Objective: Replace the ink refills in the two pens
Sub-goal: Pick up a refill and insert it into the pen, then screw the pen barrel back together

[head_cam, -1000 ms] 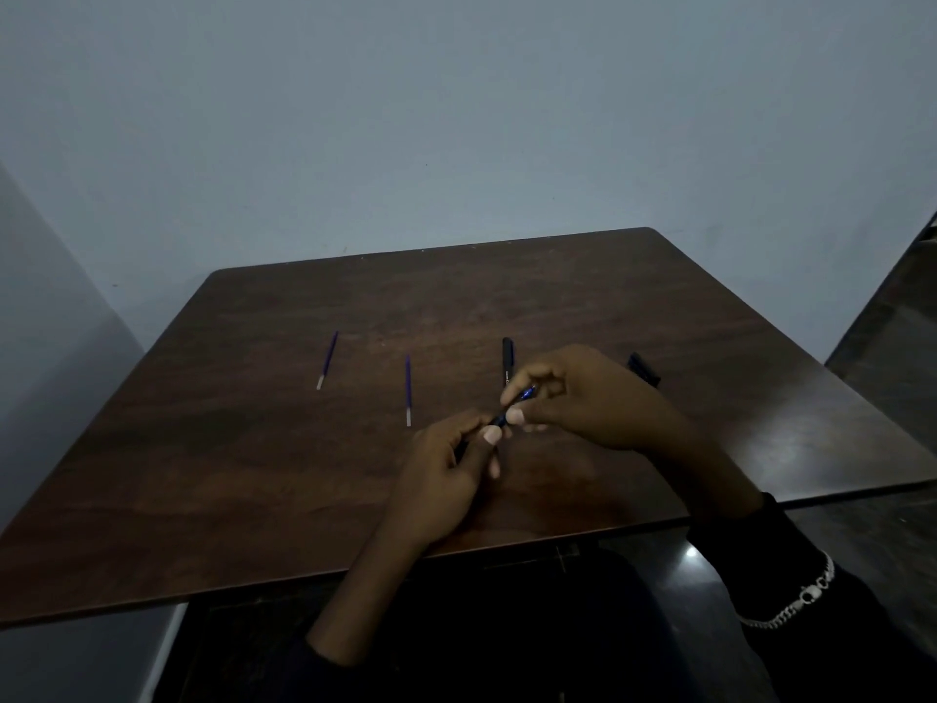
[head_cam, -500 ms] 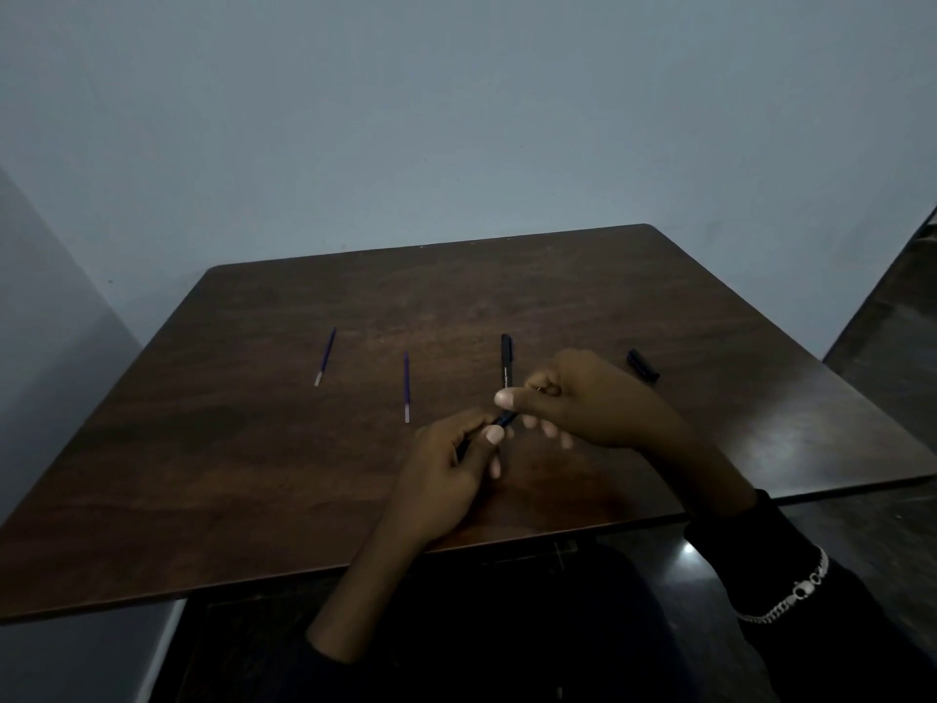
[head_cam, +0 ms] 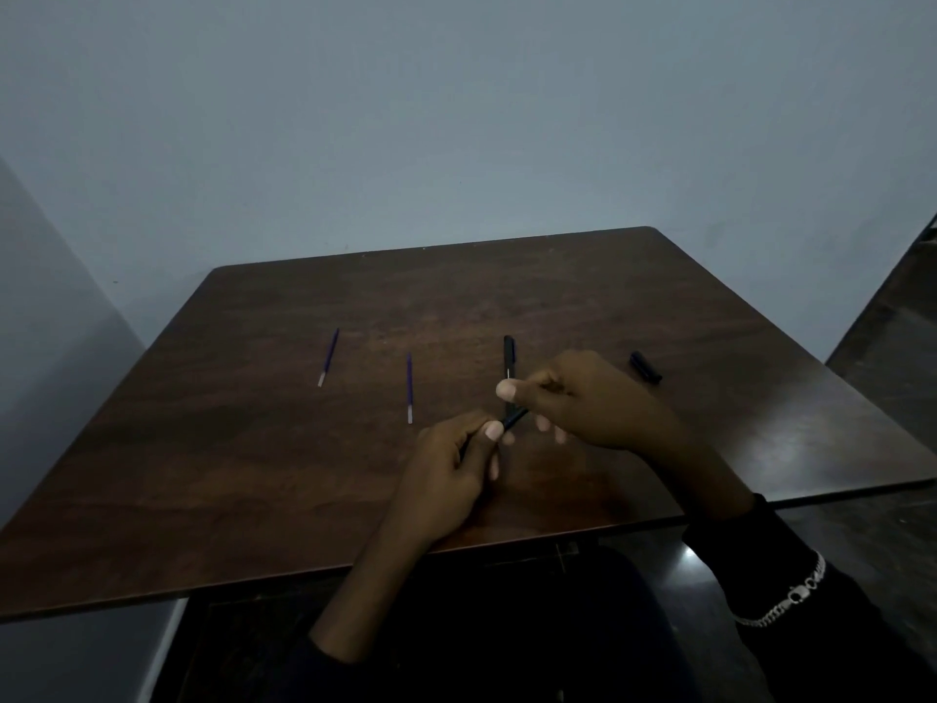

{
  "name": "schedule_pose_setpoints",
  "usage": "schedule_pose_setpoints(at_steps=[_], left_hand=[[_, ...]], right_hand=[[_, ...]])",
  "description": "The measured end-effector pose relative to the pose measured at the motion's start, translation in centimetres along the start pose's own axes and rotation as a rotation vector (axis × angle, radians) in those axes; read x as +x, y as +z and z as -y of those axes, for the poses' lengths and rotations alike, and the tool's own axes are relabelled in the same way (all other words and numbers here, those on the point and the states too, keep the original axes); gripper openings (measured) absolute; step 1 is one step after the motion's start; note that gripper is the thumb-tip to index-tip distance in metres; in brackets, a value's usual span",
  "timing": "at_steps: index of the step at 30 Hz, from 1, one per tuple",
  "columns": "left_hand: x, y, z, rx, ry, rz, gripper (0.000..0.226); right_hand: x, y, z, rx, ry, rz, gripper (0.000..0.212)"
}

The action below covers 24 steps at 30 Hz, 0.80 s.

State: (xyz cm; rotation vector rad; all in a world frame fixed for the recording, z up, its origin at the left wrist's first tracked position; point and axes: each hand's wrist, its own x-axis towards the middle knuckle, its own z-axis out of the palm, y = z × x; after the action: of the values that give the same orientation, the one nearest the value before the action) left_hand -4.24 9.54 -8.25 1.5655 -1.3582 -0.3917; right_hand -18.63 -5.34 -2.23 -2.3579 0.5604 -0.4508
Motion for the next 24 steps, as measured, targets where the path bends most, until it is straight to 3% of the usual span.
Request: schedule_pose_setpoints(at_steps=[3, 6, 11, 17, 20, 24], left_hand=[[0.0, -0.1, 0.0, -0.009, -0.016, -0.008, 0.033], [0.0, 0.0, 0.0, 0.01, -0.013, -0.002, 0.032], [-0.1, 0.1, 0.0, 0.064, -0.006, -0.084, 0.031], [-0.3, 0.2, -0.1, 0.092, 0.043, -0.104, 0.031], [-0.2, 0.2, -0.2, 0.065, 0.01, -0.114, 0.033], [-0.2, 0.2, -0.3, 0.015, -0.033, -0.127, 0.033]], right_hand=[[-0.1, -0.5, -0.1, 0.136, -0.013, 0.06, 0.022], [-0.1, -0.4, -0.2, 0.09, -0.02, 0.069, 0.01], [-0.1, 0.5, 0.4, -0.124, -0.055, 0.039, 0.033], [-0.6, 0.1, 0.2, -0.018, 0.001, 0.012, 0.036], [-0.9, -0.9, -0.4, 0.0, 0.073, -0.116, 0.049], [-0.1, -2.8, -3.4, -0.18, 0.24, -0.368, 0.033]])
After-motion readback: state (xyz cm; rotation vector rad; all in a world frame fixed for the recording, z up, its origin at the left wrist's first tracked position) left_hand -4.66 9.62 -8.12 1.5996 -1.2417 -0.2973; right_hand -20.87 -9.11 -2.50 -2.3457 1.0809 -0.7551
